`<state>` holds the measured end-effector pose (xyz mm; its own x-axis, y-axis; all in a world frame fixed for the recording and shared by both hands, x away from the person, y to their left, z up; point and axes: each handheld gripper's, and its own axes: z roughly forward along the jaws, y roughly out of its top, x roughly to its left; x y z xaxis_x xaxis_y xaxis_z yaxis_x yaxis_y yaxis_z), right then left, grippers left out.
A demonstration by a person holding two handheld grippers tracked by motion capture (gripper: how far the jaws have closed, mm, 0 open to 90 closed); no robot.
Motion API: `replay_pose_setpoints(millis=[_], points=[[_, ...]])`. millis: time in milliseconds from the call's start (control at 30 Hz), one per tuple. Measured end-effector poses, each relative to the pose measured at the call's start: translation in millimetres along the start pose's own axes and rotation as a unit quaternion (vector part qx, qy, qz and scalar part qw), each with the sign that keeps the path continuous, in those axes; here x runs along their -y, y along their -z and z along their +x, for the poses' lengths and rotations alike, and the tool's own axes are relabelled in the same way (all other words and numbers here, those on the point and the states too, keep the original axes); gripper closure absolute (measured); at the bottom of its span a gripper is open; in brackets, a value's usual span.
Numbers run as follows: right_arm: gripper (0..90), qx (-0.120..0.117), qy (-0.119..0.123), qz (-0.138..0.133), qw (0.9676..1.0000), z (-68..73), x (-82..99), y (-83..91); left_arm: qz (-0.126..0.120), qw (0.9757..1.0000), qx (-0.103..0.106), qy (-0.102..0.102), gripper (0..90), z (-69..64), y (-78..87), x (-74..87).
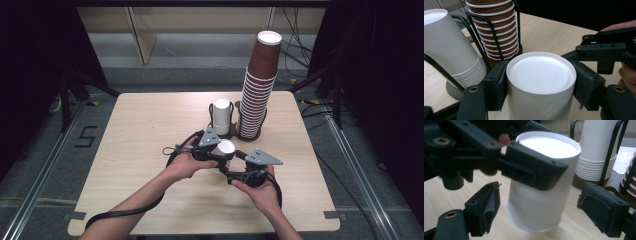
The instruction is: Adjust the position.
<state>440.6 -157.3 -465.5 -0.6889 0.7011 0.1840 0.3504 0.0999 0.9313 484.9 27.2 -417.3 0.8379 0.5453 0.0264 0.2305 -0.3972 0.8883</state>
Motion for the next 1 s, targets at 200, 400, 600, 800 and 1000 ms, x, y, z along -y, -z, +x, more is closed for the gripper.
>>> replay_pose_setpoints(millis=[200,400,600,800,1000], points=[[19.2,0.004,0.008,-0.003,1.0,-4.0,0.2,-4.3,-0.002,1.0,0.007,-0.005,34.4,-5.3,-4.1,-3.1],[21.2,0.002,-0.005,0.003,1.0,-3.3,3.9,-7.9,0.0,0.9999,0.01,-0.003,34.4,-7.3,-6.8,-3.3],[24.5,0.014,0.0,0.0,0.9999,-5.7,3.9,-6.3,-0.002,0.9999,0.015,0.004,34.5,-7.8,-5.7,-3.0],[26.6,0.012,-0.007,-0.001,0.9999,-4.8,4.3,-5.7,-0.003,0.9998,0.017,0.001,34.1,-7.7,-5.1,-3.8],[29.5,0.013,-0.016,-0.004,0.9998,-5.8,2.7,-4.5,-0.03,0.9993,0.02,0.007,33.0,-7.0,-6.1,-0.6]])
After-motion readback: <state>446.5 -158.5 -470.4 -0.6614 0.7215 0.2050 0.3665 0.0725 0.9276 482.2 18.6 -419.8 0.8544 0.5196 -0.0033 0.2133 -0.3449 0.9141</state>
